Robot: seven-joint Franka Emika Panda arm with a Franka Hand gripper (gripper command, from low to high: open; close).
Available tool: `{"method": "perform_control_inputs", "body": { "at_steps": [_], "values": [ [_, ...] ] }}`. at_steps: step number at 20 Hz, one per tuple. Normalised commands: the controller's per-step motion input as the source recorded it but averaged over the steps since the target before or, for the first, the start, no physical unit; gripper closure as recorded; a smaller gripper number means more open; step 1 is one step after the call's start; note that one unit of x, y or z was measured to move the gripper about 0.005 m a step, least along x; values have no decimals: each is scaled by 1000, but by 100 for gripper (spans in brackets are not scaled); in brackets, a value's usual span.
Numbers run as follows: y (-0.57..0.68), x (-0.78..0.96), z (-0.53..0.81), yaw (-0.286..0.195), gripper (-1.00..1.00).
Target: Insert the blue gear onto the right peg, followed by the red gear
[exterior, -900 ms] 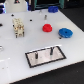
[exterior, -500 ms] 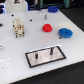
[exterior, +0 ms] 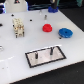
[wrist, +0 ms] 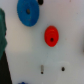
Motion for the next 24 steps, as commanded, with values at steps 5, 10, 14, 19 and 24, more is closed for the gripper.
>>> {"method": "perform_control_inputs", "body": {
  "at_steps": [5, 10, 14, 19, 24],
  "values": [
    [437, -13, -326, 0, -100],
    [309, -29, -410, 0, -100],
    [216, -31, -425, 0, -100],
    [68, -89, -421, 0, -100],
    [-11, -94, -438, 0, -100]
  ]
}}
